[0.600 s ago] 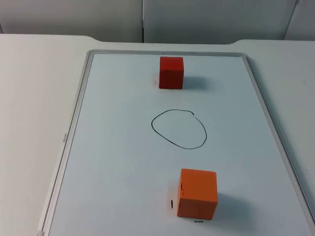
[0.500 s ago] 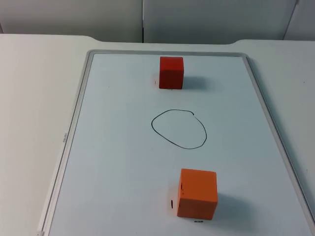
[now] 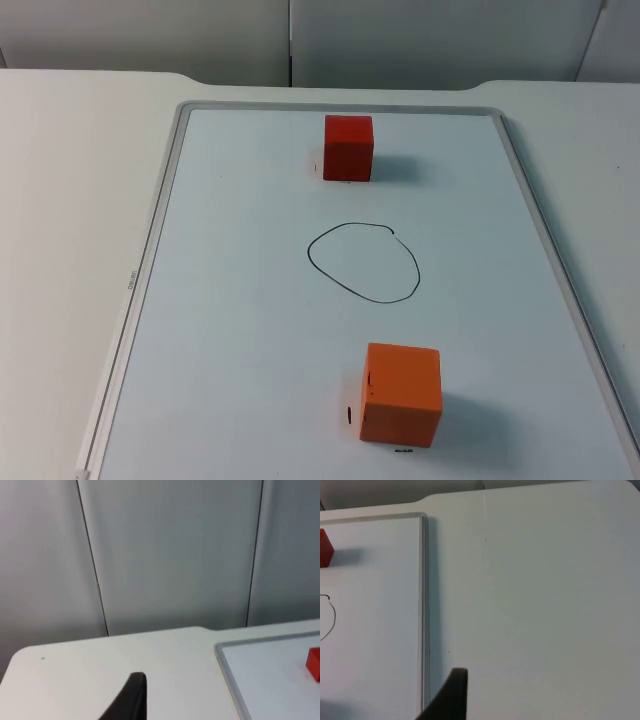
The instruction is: Pick up one cube with the left hand and another cube with the right hand. First place the cube in the right hand at the target position, then stack the cube in the left hand on top.
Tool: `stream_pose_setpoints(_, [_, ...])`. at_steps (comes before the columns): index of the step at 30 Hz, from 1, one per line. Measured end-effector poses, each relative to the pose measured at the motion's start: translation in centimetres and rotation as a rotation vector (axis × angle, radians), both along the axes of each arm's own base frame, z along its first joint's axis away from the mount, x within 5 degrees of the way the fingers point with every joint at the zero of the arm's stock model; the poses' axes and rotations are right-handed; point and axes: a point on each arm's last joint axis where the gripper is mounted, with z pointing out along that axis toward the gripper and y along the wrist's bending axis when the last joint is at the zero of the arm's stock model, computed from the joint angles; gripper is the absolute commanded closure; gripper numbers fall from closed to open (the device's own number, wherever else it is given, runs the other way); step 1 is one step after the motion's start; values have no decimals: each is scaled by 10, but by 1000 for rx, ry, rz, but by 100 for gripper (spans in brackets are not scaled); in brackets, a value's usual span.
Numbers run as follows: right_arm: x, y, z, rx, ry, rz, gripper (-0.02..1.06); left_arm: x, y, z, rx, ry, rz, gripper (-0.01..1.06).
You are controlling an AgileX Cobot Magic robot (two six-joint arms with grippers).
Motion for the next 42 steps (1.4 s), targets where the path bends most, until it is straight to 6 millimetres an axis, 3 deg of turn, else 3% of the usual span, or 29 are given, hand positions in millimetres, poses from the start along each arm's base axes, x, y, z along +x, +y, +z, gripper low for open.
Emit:
stream_pose_setpoints(5, [0,0,0,0,0,0,0,23,-2,24,-3,-31,0,0])
stream_pose_setpoints(9, [0,0,0,0,0,0,0,65,-6,58,-13,-78,-6,0])
stream_pose_setpoints(10, [0,0,0,0,0,0,0,65,-6,58,-13,-78,-6,0])
stream_pose_setpoints(13, [0,0,0,0,0,0,0,108,-14,76,-22,-47,-50,0])
stream_pose_setpoints(14, [0,0,0,0,0,0,0,108,-14,76,-22,-47,-50,0])
stream_pose_setpoints(18, [0,0,0,0,0,0,0,169,-27,77,-34,26,-139,0])
stream_pose_setpoints(19, [0,0,0,0,0,0,0,169,-27,77,-34,26,-139,0])
stream_pose_setpoints(22, [0,0,0,0,0,0,0,224,-48,65,-13,97,-223,0])
stream_pose_setpoints(23, [0,0,0,0,0,0,0,224,-48,65,-13,97,-223,0])
stream_pose_setpoints(27, [0,0,0,0,0,0,0,284,-85,30,4,217,-313,0])
stream_pose_setpoints(28, [0,0,0,0,0,0,0,284,-85,30,4,217,-313,0])
stream_pose_setpoints(31, [0,0,0,0,0,0,0,331,-123,-11,-5,348,-379,0])
stream_pose_setpoints(32, [0,0,0,0,0,0,0,331,-123,-11,-5,348,-379,0])
stream_pose_setpoints(35, [0,0,0,0,0,0,0,365,-157,-47,-20,463,-429,0])
stream_pose_setpoints(37, [0,0,0,0,0,0,0,373,-166,-56,-25,492,-438,0])
stream_pose_setpoints(40, [0,0,0,0,0,0,0,401,-195,-91,-43,601,-431,0])
stream_pose_setpoints(42, [0,0,0,0,0,0,0,408,-202,-101,-54,631,-422,0])
